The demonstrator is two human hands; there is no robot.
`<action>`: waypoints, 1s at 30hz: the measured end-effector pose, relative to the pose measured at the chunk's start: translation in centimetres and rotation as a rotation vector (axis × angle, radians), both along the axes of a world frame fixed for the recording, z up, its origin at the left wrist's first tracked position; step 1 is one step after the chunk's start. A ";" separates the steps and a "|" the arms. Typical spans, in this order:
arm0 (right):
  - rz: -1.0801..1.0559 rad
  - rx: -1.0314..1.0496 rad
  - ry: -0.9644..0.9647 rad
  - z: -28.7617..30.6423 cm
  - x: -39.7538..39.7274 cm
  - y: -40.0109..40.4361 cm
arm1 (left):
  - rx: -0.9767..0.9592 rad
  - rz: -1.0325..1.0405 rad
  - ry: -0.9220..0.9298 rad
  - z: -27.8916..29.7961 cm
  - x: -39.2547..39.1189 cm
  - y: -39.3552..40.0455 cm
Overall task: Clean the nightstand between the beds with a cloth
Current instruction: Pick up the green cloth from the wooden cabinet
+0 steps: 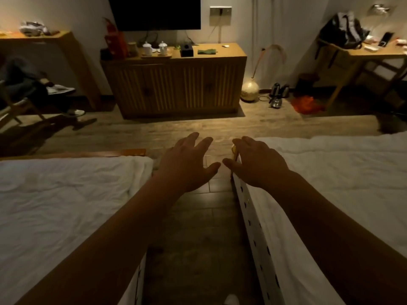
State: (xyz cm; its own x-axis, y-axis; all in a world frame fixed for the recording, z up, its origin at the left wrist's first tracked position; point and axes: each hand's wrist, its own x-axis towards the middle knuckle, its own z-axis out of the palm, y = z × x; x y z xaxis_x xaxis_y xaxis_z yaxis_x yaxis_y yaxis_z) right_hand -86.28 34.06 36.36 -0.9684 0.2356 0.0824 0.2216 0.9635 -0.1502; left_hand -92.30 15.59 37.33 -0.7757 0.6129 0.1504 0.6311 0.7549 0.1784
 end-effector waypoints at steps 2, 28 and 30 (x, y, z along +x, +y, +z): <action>0.040 0.016 -0.014 0.3 -2.3 2.1 | 0.001 0.025 -0.029 0.3 -2.0 1.8; 0.020 0.028 0.055 0.7 -45.3 14.4 | -0.009 -0.015 0.017 0.7 -46.5 13.9; 0.020 0.033 0.067 0.3 -48.3 16.0 | -0.029 -0.013 0.019 0.1 -49.8 15.6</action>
